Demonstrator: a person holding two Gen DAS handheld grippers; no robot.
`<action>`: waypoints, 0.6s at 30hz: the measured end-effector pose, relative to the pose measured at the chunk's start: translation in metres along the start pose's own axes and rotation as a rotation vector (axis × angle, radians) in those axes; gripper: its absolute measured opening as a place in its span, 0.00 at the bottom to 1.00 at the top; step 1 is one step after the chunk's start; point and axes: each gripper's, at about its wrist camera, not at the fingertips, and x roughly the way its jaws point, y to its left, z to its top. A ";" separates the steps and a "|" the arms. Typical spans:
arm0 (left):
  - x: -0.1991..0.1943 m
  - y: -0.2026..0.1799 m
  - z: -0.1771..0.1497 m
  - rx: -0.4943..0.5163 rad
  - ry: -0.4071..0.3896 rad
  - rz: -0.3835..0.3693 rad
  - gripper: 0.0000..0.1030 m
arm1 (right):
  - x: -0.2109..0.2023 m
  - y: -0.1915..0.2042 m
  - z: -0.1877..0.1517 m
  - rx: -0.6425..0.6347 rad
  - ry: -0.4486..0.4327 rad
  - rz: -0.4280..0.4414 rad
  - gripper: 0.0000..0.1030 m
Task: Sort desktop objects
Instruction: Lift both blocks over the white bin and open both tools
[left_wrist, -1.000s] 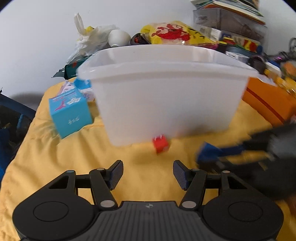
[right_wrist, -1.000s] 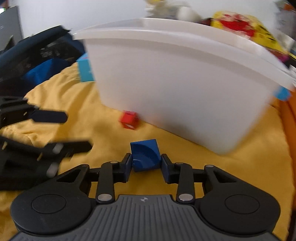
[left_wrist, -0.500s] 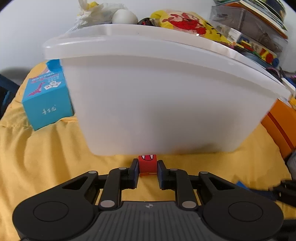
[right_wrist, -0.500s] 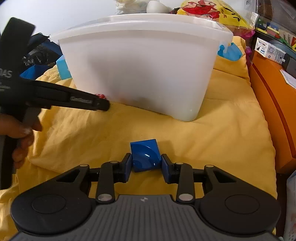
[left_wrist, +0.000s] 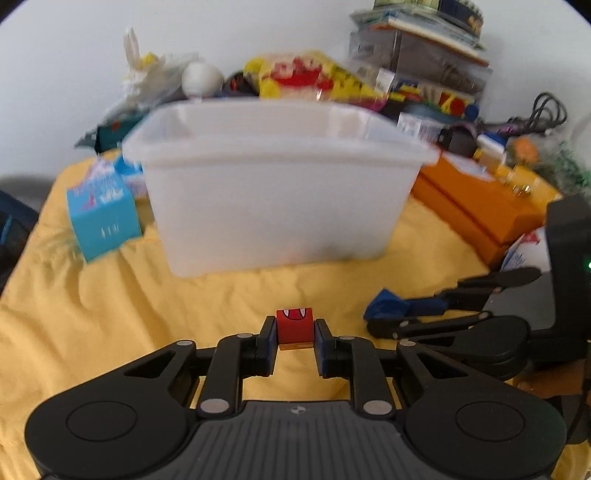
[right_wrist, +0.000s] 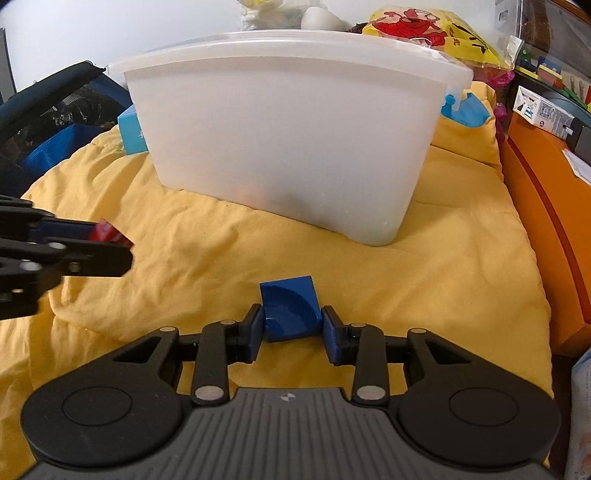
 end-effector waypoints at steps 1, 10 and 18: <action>-0.006 0.000 0.004 0.005 -0.017 0.000 0.22 | -0.005 -0.002 0.002 0.014 -0.009 0.003 0.36; -0.052 0.000 0.063 -0.013 -0.202 -0.019 0.23 | -0.075 -0.012 0.043 0.013 -0.227 -0.015 0.36; -0.066 -0.001 0.126 0.074 -0.319 -0.010 0.23 | -0.109 -0.005 0.096 -0.037 -0.418 -0.027 0.36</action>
